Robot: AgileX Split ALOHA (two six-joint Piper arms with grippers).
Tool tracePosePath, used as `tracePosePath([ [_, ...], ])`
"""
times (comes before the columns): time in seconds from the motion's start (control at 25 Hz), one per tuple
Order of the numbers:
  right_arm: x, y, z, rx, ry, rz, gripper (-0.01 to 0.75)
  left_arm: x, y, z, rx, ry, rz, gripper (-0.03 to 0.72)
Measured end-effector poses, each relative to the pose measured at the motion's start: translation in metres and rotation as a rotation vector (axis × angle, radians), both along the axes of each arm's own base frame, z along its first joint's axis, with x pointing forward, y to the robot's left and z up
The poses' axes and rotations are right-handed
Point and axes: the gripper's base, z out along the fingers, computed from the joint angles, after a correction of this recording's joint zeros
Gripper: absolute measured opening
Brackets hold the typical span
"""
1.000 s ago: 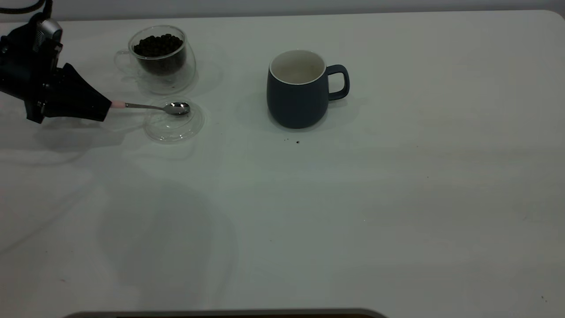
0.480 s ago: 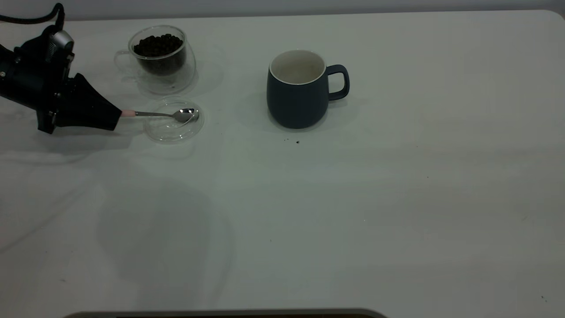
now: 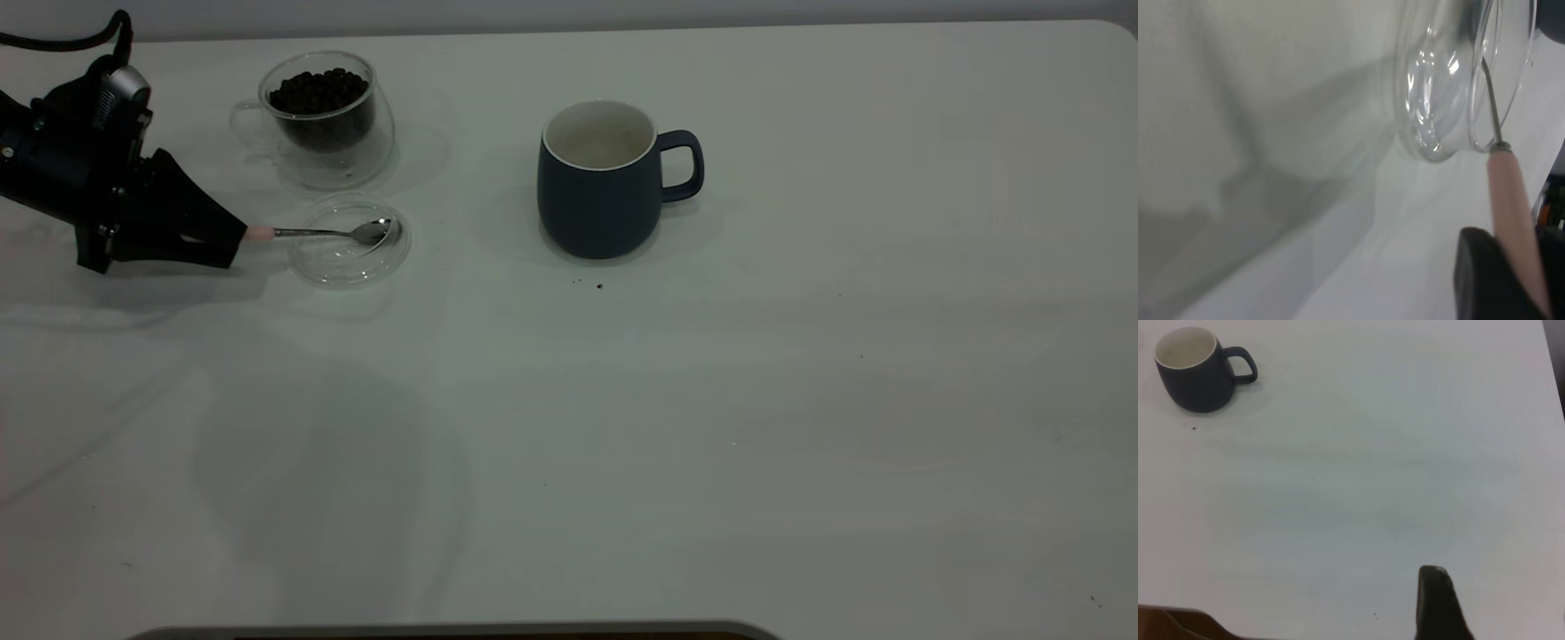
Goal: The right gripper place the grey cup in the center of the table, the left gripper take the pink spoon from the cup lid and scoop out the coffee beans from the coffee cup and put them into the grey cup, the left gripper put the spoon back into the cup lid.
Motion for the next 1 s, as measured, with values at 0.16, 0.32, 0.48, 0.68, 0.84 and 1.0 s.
tracePosePath([
  [0.16, 0.000, 0.000, 0.000, 0.000, 0.000, 0.000, 0.482, 0.000, 0.000, 0.000, 0.001, 0.013, 0.010, 0.410],
  [0.32, 0.000, 0.000, 0.000, 0.000, 0.000, 0.000, 0.482, 0.001, 0.003, 0.001, 0.002, 0.013, 0.018, 0.490],
  [0.48, 0.000, 0.000, 0.000, 0.001, 0.000, 0.000, 0.482, 0.010, 0.019, 0.008, 0.018, -0.017, 0.056, 0.503],
  [0.68, 0.000, 0.000, 0.000, 0.001, 0.000, 0.000, 0.482, 0.020, 0.045, 0.033, 0.047, -0.047, 0.136, 0.504],
  [0.84, 0.000, 0.000, 0.000, 0.001, 0.000, 0.000, 0.482, 0.027, 0.053, 0.069, 0.073, -0.082, 0.177, 0.504],
  [1.0, 0.000, 0.000, 0.000, 0.001, 0.000, 0.000, 0.482, 0.033, 0.049, 0.140, 0.116, -0.208, 0.179, 0.503],
])
